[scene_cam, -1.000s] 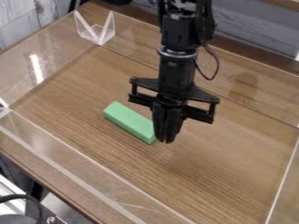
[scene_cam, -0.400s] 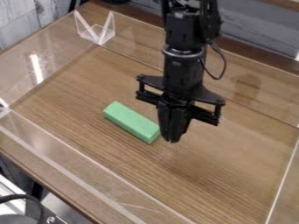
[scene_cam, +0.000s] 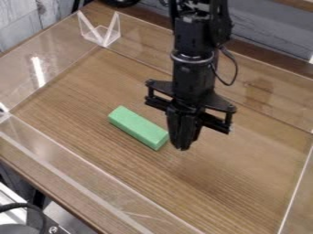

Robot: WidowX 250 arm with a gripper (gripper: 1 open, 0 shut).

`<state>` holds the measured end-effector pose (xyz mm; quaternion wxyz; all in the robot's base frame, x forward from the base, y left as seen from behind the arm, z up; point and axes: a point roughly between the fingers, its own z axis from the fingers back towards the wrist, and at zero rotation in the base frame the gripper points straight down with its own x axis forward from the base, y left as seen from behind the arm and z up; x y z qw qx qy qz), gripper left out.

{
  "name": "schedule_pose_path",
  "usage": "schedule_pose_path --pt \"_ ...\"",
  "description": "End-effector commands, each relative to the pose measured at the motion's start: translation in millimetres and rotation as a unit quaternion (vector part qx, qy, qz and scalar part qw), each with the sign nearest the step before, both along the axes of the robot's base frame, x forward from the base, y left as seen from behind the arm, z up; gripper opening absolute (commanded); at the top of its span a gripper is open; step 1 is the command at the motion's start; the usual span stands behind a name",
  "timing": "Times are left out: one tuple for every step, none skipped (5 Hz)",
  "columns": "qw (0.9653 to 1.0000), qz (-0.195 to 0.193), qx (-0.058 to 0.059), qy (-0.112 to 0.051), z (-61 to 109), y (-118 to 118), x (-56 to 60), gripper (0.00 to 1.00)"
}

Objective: Remove the green block from inside the brown bowl and put it on the table

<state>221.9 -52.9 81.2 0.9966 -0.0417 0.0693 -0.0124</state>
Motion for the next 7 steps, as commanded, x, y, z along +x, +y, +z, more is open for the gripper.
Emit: schedule_pose_path --pt "0.9992 -0.018 -0.009 -0.035 12.1 -4.9 3.5 0.00" --pt "0.9987 -0.027 -0.012 -0.043 11.1 -6.5 4.6 0.00" --pt "0.9981 -0.035 -0.014 -0.049 9.4 -8.7 5.1 0.00" --pt "0.9974 -0.040 -0.017 -0.057 8.7 -9.5 6.3 0.00" --pt "0.9972 0.035 -0.011 -0.064 14.5 12.4 1.2 1.00" --pt "0.9847 0.159 -0.003 -0.071 20.6 39.1 -2.2 1.00" --pt "0.9562 0.281 -0.007 -0.081 17.4 67.2 -9.4 1.00"
